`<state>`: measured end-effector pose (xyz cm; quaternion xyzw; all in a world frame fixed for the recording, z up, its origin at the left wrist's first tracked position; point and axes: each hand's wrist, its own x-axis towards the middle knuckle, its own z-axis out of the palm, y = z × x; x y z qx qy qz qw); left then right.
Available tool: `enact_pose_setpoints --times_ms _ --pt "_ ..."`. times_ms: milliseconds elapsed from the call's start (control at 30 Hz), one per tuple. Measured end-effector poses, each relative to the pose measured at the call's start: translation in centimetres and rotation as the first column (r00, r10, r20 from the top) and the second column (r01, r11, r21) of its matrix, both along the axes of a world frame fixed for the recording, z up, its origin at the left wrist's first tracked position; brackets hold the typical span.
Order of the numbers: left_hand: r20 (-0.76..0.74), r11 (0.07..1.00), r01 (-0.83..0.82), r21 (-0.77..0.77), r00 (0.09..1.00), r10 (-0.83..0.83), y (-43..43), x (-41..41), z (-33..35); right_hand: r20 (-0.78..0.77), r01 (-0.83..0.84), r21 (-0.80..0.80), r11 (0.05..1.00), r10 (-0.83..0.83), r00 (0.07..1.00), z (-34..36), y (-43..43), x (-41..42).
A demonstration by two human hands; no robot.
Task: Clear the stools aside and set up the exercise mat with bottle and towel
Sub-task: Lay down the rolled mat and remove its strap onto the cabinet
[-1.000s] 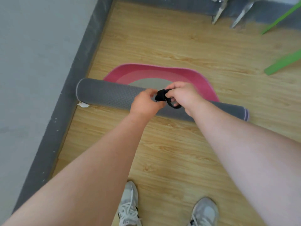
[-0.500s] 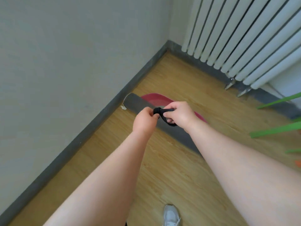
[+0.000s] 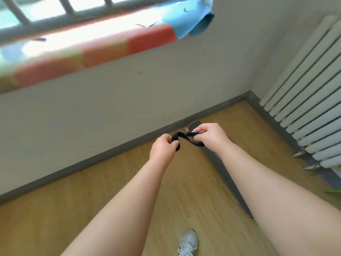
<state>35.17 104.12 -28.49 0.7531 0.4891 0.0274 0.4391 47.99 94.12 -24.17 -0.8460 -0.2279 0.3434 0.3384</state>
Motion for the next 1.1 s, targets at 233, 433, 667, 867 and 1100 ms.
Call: enact_pose_setpoints --times_ms 233,433,667,867,1100 --pt "0.022 0.966 -0.255 -0.049 0.966 0.256 2.2 -16.6 3.6 0.036 -0.207 -0.039 0.978 0.209 0.977 2.1 4.4 -13.4" --pt "0.047 0.858 -0.504 -0.096 0.859 0.51 1.3 -34.5 5.3 0.031 -0.424 -0.09 0.901 0.428 0.903 3.4 8.5 -28.7" --pt "0.028 0.617 -0.78 -0.101 0.618 0.786 -1.9 -51.5 6.0 0.007 -0.719 -0.076 0.691 0.721 0.693 4.7 11.8 -45.7" --pt "-0.002 0.297 -0.953 -0.059 0.297 0.955 -7.1 -63.5 6.6 -0.059 -0.878 -0.045 0.476 0.877 0.478 5.0 13.3 -59.3" --pt "-0.023 0.02 -1.0 -0.015 0.02 1.0 -15.6 -77.8 5.8 -0.055 -0.983 -0.068 0.173 0.983 0.177 4.3 9.4 -77.2"
